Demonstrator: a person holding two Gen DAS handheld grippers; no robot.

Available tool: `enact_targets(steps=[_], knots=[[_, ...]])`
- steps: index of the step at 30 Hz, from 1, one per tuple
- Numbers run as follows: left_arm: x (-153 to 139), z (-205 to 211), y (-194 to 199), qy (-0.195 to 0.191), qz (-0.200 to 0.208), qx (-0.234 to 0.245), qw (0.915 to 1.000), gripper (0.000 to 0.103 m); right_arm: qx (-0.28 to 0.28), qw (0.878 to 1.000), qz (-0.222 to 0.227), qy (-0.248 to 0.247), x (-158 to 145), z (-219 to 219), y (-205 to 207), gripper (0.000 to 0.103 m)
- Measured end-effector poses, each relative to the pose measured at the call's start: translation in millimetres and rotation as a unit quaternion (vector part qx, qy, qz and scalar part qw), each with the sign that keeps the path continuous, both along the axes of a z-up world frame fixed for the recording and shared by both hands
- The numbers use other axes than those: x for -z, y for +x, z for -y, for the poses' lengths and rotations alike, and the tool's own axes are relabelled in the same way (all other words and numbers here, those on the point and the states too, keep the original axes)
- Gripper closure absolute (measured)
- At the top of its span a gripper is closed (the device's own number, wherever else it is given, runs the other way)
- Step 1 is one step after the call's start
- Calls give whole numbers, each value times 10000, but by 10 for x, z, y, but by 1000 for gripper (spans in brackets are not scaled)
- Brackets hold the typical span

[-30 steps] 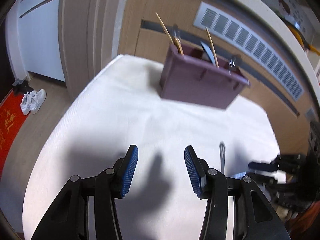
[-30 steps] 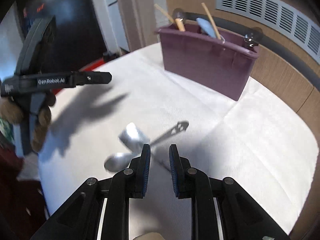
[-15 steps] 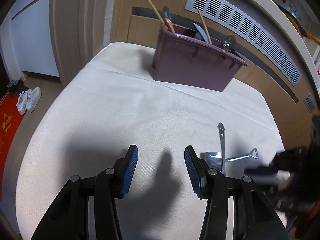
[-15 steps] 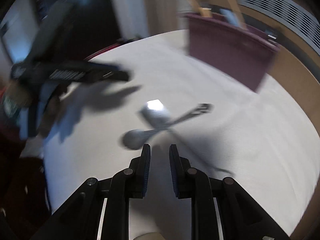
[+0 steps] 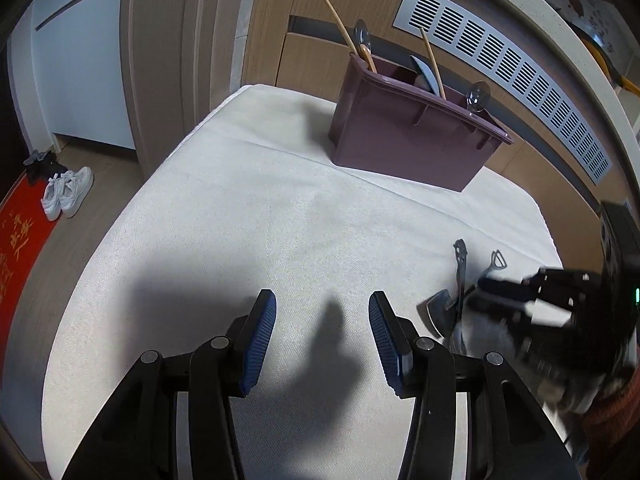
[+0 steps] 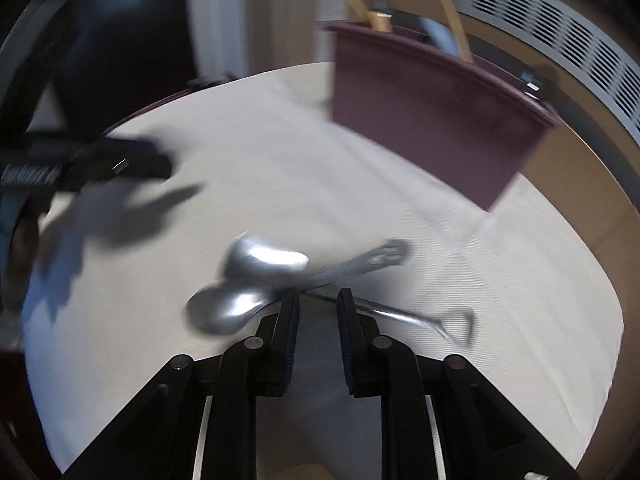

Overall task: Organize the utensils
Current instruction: 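Grasp the metal spatula with the left gripper while the right grasps a metal spoon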

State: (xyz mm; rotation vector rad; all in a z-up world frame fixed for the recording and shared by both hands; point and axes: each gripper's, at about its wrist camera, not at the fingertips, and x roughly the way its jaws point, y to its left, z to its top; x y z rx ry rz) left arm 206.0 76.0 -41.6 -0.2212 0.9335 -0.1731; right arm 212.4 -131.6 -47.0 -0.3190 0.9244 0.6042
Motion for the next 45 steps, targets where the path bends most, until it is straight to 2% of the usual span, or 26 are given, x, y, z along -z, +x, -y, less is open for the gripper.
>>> enact_targets(steps=[3,8,10,14,19,22,27,31,33,35,38,42,43,45], knots=[[2,2,7,12,-2,-13,10000,54,329,9994,-47,112,-34,222,123,85],[16,55,14,65,-53,54,10000,54,801,9964,-34,-268,36,564,123,85],[4,72,-2,79,-47,97,9999,54,827,9963,-180,-130,35,668,54,85],[-40,100,-51,112,-23,138,9998,54,642,9970,-434,-79,12,652,-141,83],[-107,106,-141,74,22,168,9998,54,-46,9967,-765,263,-42,430,-501,83],[-125,88,-184,78,39,126,9999,54,-284,9964,-732,317,-41,292,-559,83],[-98,17,-202,56,-21,10,10000,54,-372,9981,-452,206,22,-63,-343,84],[-36,6,-185,38,-156,-5,9999,54,160,9994,292,-29,-19,-190,95,84],[-13,29,-191,-35,-230,58,9997,54,419,9980,444,-186,-6,-164,352,85],[8,69,-200,-127,-292,175,9993,54,678,9972,288,-162,-23,-19,597,84],[45,166,-187,-316,-411,402,9978,54,852,9960,-63,246,-86,315,746,84],[92,319,-142,-482,-557,572,9956,54,1153,9932,-141,110,-37,705,699,86],[100,358,-131,-501,-582,599,9952,54,1129,9933,-224,86,3,779,625,90],[119,426,-115,-585,-671,643,9940,54,969,9950,-261,-3,42,823,433,90]])
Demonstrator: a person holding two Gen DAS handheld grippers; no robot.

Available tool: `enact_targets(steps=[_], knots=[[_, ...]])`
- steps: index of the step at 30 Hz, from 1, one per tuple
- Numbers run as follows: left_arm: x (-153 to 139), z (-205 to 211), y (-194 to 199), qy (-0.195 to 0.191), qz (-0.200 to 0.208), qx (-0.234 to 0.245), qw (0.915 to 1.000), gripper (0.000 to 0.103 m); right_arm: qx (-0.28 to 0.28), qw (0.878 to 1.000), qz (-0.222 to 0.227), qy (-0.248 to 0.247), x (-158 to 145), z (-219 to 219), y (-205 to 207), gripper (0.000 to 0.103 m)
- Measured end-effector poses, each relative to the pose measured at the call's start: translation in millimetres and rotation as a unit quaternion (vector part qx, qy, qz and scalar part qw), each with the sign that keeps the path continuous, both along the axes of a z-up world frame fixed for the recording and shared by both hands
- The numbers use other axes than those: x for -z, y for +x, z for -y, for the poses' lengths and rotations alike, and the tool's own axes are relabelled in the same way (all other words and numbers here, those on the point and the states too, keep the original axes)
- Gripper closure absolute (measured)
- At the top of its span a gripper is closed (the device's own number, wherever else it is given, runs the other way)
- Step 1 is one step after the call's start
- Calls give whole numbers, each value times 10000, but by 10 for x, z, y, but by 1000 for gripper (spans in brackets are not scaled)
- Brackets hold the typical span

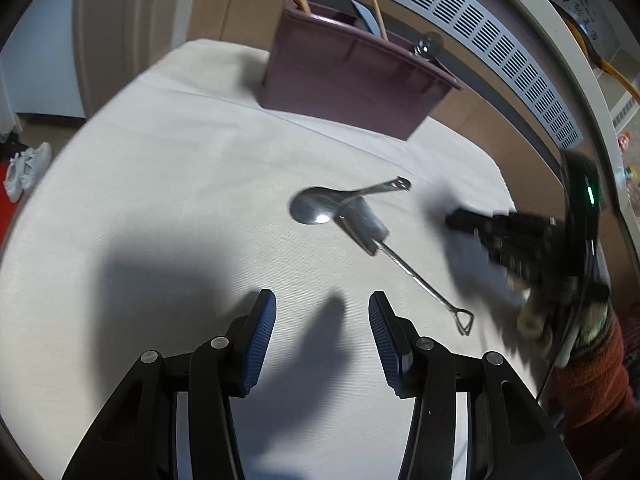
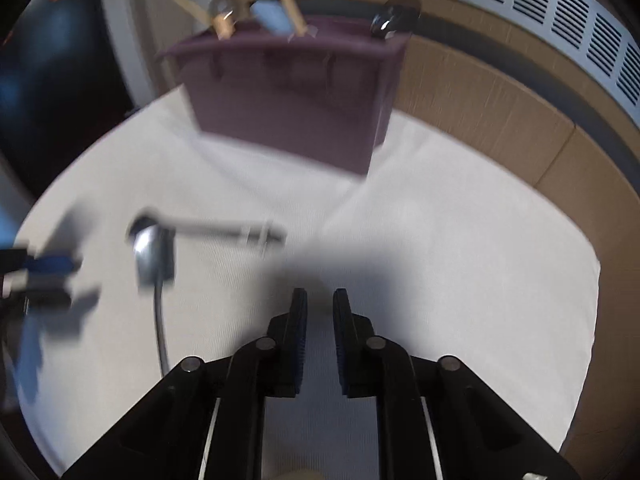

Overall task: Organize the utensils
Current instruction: 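Grasp the metal spatula with the left gripper while the right grasps a metal spoon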

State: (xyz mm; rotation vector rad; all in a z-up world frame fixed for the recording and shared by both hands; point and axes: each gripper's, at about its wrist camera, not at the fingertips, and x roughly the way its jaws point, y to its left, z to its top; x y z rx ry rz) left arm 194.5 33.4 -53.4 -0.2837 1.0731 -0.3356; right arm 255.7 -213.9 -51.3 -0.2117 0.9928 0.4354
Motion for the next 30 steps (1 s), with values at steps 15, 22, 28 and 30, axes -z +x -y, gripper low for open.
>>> enact_targets(steps=[15,22,28,30], knots=[[-8,1300,86,1866,673,440,9791,54,1017,9935,407,301,-85,578,-174,91],[45,878,-72,1989,580,892,9742,50,581,9965,399,442,-123,374,-183,89],[61,13,-63,2290,346,166,9727,46,-724,9941,778,222,-238,-291,-198,85],[53,-164,-47,2284,294,34,9731,46,-1248,9890,736,285,-257,-505,-178,85]])
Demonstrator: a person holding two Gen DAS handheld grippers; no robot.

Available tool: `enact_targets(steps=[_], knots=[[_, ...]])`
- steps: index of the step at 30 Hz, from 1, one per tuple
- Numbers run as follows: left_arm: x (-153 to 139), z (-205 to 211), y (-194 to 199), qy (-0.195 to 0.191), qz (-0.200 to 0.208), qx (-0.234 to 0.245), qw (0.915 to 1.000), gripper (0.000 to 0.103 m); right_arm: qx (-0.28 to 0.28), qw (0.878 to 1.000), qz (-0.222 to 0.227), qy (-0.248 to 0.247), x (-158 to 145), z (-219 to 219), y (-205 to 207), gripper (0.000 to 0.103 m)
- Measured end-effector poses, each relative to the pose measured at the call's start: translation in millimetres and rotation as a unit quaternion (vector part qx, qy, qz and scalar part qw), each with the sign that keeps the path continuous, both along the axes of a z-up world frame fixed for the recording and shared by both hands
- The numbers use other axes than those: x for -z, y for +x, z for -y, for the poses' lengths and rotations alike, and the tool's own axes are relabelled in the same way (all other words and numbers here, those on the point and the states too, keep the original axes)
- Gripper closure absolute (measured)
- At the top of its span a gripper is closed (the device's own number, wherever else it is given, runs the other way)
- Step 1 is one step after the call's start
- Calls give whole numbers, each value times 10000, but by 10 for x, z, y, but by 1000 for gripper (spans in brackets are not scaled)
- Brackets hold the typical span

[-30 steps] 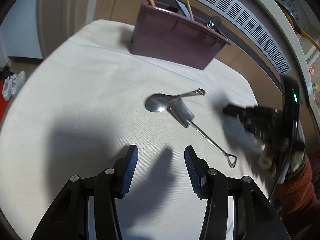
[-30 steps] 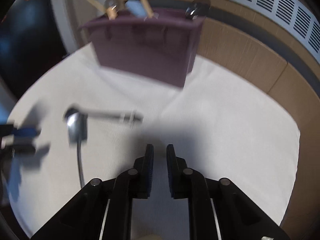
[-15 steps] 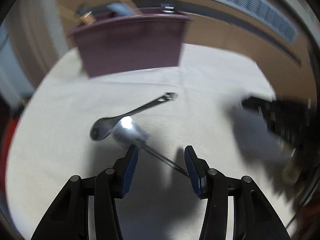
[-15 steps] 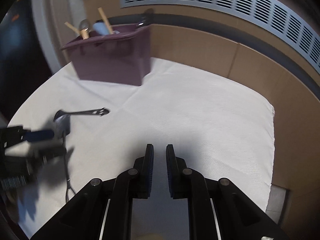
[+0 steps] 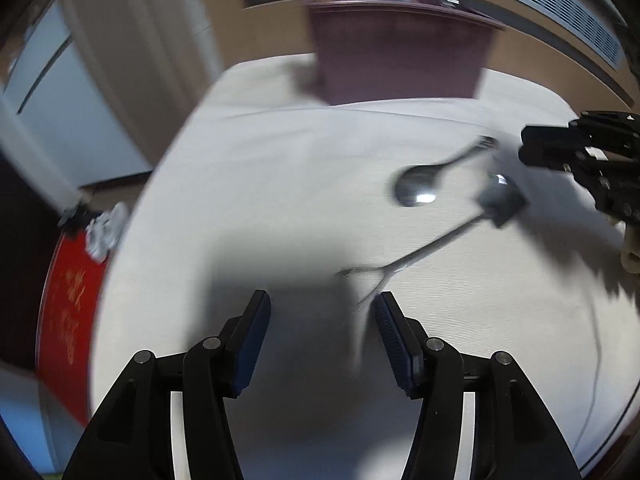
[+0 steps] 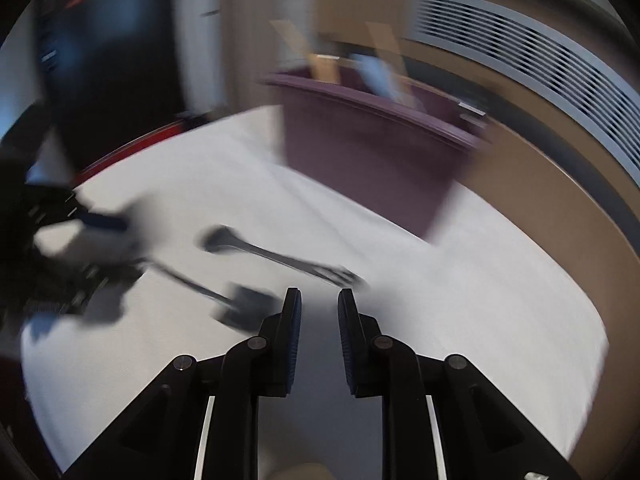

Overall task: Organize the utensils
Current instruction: 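Grasp the metal spatula with the left gripper while the right grasps a metal spoon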

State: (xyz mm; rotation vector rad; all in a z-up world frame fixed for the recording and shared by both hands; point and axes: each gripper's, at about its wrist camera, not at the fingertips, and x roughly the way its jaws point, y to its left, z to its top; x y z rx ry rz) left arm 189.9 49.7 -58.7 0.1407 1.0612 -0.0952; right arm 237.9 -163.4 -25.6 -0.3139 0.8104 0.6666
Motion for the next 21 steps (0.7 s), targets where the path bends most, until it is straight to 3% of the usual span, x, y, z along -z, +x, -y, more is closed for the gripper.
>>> enact_targets(steps=[6,10,13,16,21], knots=[[-39,-198,18,-841,-89,356,9958,46,-1054,9935,-71,-419,12,-467,166,85],[-81,-153,106,-1126,-43,530,9922,46,-1904,9768,-5,-977,91,-685,80,85],[-80,-176,194,-1391,-46,611,9884,46,-2120,9646,225,-1554,217,-848,82,84],[-37,-149,307,-1487,-109,739,9861,46,-2080,9646,397,-1570,226,-935,200,81],[-16,-50,394,-1437,-128,1033,9841,46,-1558,9838,-548,-691,221,-922,659,77]])
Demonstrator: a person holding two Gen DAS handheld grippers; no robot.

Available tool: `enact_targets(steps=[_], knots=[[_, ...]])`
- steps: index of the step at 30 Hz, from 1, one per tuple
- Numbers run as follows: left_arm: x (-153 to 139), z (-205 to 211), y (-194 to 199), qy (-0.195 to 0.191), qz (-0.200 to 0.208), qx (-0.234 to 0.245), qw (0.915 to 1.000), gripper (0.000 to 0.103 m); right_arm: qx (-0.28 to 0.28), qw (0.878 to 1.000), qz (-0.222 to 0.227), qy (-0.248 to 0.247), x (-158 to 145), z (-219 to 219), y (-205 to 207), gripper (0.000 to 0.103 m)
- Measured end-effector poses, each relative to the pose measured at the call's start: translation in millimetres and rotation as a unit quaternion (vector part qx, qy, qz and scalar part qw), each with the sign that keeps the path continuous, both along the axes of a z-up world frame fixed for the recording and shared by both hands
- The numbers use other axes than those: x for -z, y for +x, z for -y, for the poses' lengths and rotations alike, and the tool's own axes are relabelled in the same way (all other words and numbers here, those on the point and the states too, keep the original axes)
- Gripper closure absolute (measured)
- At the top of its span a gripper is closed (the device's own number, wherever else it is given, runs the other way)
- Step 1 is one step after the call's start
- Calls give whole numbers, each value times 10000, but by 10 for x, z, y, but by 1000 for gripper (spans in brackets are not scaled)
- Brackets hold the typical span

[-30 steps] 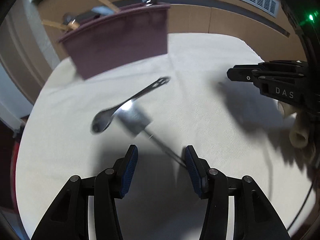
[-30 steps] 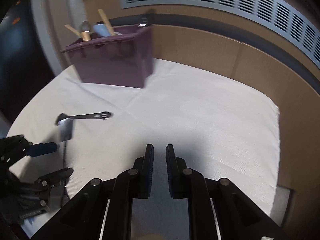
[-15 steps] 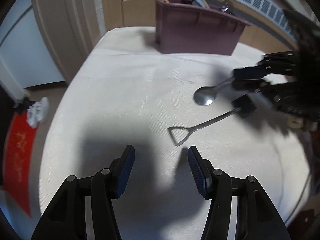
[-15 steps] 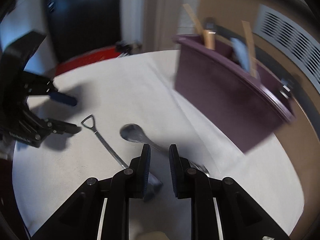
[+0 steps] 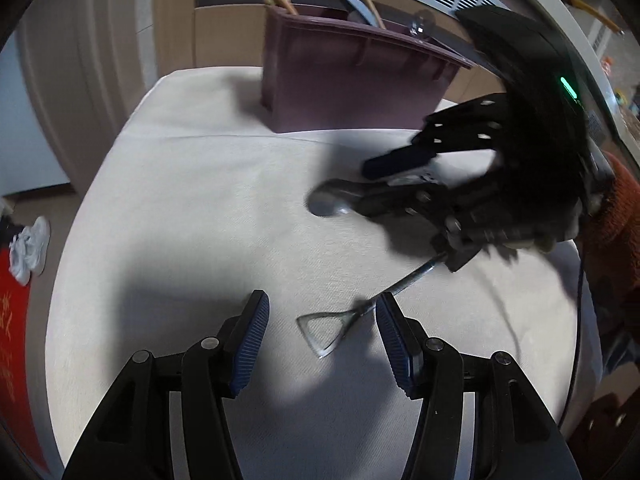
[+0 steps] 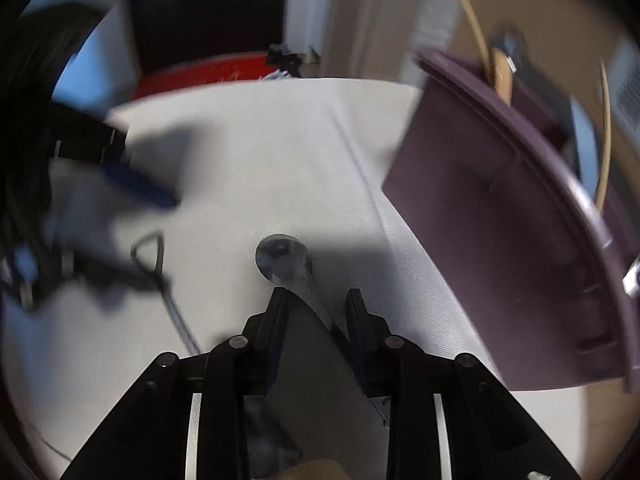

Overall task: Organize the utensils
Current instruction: 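Grasp the metal spatula with the left gripper while the right grasps a metal spoon, then lift the spatula and metal spoon up over the purple caddy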

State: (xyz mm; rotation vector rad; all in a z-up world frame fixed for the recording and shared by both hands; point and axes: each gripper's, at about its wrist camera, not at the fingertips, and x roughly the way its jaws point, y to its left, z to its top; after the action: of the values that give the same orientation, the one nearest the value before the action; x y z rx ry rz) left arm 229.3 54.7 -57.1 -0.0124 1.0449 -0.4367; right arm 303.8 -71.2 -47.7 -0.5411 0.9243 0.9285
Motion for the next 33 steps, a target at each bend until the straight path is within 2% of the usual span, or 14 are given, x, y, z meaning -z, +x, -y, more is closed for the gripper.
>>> enact_targets(steps=[1,3,6,8,11,14,18,21,22,24,27,28,30,33], knots=[[4,11,15,-2,-8,33,10000,46,212,9991,-288,230,4,43,92,80],[1,31,30,-28,-38,101,9999,46,679,9956,-535,373,-2,114,182,92],[-16,59,65,-162,-123,280,9994,46,1190,9876,-890,503,-13,272,218,99],[-59,120,71,-285,-126,469,9984,46,1542,9816,-1000,521,-14,414,231,99],[-213,377,62,-307,43,1067,9938,46,1925,9746,-974,599,-69,692,186,99],[-300,750,67,-47,199,1800,9835,46,2177,9696,-889,677,-146,929,72,99],[-170,1271,131,861,209,2501,9642,46,2392,9654,-778,683,-149,1134,-40,99],[-47,1420,239,1401,209,2449,9591,46,2514,9618,-794,741,-113,1259,-84,99],[-29,1415,287,1413,187,2386,9606,44,2540,9611,-767,773,-108,1290,-112,99],[-39,1326,427,1368,171,1997,9701,44,2572,9598,-747,843,-52,1402,-99,98],[-58,1131,611,1665,388,1218,9777,44,2504,9618,-702,851,-27,1424,-151,93],[-61,1068,648,1703,404,1044,9790,44,2470,9630,-664,848,-32,1437,-205,88],[-65,950,694,1557,271,887,9834,44,2464,9639,-554,841,-52,1436,-200,80],[-48,864,650,1275,39,895,9878,44,2660,9604,-447,705,6,1370,-105,79]])
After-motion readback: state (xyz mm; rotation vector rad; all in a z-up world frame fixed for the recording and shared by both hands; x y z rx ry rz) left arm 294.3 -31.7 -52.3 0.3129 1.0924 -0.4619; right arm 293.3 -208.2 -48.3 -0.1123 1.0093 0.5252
